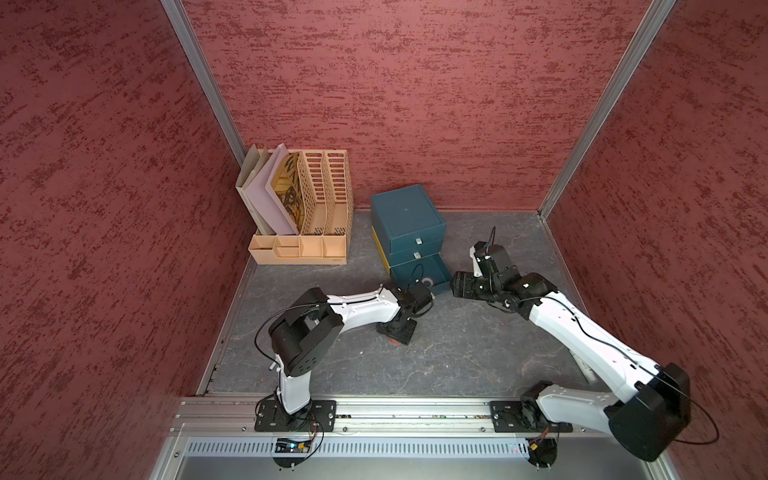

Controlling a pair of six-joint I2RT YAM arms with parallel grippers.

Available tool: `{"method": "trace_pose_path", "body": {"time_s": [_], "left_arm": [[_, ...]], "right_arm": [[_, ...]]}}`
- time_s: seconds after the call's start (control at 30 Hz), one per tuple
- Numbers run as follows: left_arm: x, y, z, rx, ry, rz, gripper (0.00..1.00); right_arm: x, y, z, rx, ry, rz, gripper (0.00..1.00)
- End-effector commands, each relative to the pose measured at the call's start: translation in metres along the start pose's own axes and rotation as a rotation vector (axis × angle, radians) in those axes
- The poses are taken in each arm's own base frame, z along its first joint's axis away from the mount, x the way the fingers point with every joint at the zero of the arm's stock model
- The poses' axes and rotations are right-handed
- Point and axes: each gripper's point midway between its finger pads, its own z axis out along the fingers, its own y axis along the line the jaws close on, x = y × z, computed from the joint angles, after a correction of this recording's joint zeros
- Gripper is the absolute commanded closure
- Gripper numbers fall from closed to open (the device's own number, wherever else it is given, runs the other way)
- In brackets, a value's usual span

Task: Place the transparent tape into the drawer according to color
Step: Pick up the tape at the center of the board.

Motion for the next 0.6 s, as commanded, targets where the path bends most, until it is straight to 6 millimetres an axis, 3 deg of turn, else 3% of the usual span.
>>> {"method": "trace_pose_path", "body": {"time_s": [0.0,0.33,0.57], "left_arm": [[-0.010,0.000,-0.023,0.007,-0.056,0.003,0.50],[-0.011,0.003,-0.057,0.027,-0.106,-0.007,0.51],[-0.023,0.006,-0.087,0.030,-0.166,-0.013,0.51]], "right_arm": [[-0.001,-0.007,-0.003,0.015,-0.014,0.020,0.23],[0.001,-0.007,-0.004,0.013,-0.016,0.022,0.22],[0.000,-0.007,-0.004,0.011,-0.019,0.024,0.23]]}}
